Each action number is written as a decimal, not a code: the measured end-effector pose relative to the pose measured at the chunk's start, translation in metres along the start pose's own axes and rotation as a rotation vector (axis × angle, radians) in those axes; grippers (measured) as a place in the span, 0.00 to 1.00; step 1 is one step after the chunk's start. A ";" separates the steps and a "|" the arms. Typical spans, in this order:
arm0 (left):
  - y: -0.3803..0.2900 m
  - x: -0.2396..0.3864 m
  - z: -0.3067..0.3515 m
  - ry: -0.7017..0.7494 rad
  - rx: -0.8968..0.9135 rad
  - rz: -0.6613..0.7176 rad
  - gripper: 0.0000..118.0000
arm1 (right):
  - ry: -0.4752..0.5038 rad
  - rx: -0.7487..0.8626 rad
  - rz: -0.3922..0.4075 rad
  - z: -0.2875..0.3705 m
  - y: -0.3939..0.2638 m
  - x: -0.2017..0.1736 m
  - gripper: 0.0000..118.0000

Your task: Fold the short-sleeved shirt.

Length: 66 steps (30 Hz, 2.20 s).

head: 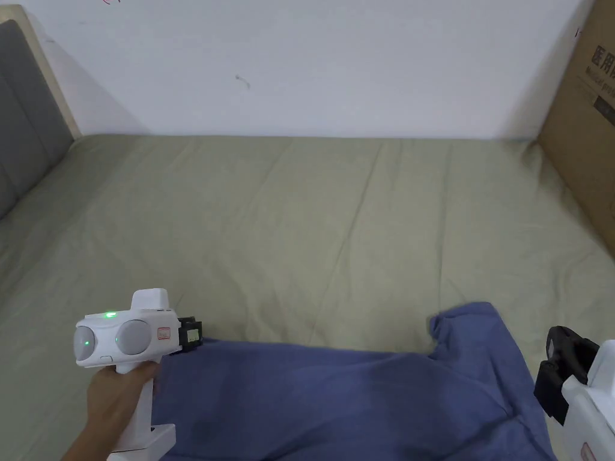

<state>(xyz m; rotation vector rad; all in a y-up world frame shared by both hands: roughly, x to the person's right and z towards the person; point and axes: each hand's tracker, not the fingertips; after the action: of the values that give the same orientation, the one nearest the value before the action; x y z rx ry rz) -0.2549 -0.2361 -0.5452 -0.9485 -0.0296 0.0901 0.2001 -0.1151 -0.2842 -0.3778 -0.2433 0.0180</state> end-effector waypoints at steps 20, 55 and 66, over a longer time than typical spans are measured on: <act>-0.020 0.021 0.037 -0.061 0.110 -0.070 0.01 | 0.032 -0.362 -0.110 -0.148 -0.035 0.034 0.83; -0.079 -0.032 0.159 -0.018 0.138 0.021 0.01 | 0.242 -0.234 -0.101 0.013 -0.022 0.095 0.01; -0.186 -0.053 0.173 -0.018 0.007 0.018 0.01 | 0.224 -0.374 -0.128 0.092 -0.109 0.096 0.01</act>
<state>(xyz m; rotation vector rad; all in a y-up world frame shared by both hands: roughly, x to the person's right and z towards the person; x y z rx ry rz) -0.3075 -0.2082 -0.2923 -0.9408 -0.0373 0.1150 0.2684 -0.1775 -0.1391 -0.7309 -0.0470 -0.1971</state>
